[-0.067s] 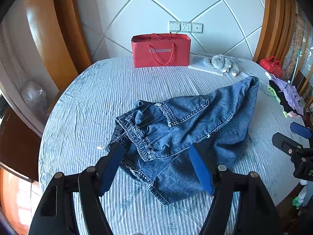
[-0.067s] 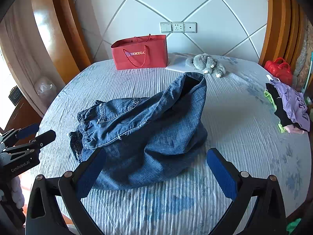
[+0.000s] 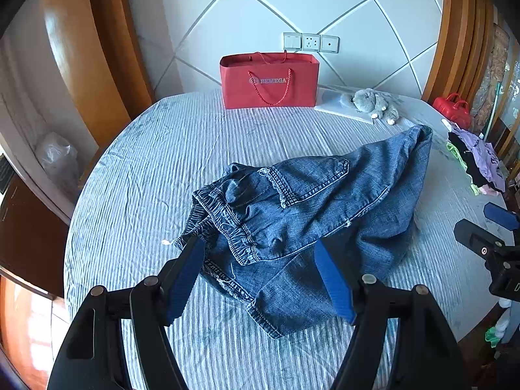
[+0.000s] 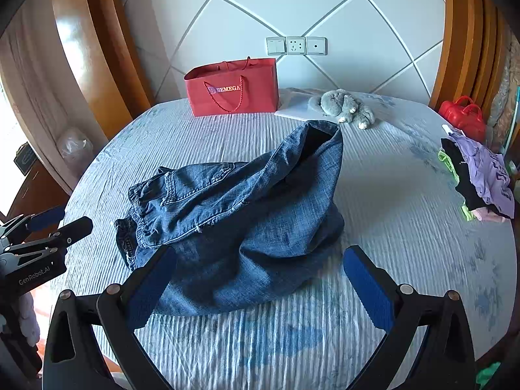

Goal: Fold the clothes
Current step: 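Move both grippers toward the crumpled blue jeans on the bed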

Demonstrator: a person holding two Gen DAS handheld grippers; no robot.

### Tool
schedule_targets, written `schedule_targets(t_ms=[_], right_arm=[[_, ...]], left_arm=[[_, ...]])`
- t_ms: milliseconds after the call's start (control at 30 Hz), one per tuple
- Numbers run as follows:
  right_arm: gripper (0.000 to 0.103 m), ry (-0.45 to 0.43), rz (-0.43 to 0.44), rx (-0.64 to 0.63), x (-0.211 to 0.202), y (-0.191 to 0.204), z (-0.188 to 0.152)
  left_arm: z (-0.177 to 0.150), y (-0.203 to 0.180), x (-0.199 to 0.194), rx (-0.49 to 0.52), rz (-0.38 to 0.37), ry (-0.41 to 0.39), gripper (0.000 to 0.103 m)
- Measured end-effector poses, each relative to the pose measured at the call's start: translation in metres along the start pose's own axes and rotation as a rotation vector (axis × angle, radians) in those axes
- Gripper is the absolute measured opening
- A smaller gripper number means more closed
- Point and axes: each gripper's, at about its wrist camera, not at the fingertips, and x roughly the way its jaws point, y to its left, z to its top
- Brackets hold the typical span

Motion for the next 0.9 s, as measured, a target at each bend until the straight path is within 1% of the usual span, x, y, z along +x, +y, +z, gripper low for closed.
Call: schedule_targets(t_ms=[467,900], right_arm=[[0.103,0.001,-0.003,0.001,0.0003,0.0026,-0.0019],[0.103,0.003,-0.006,0.009,-0.0007,-0.0003,-0.0021]], left_arm=[[-0.0031,0.0051,0.0019,-0.018,-0.029,0.032,0.071],[-0.0030,0.0045,0.0033,-0.013,-0.041,0.034,0.071]])
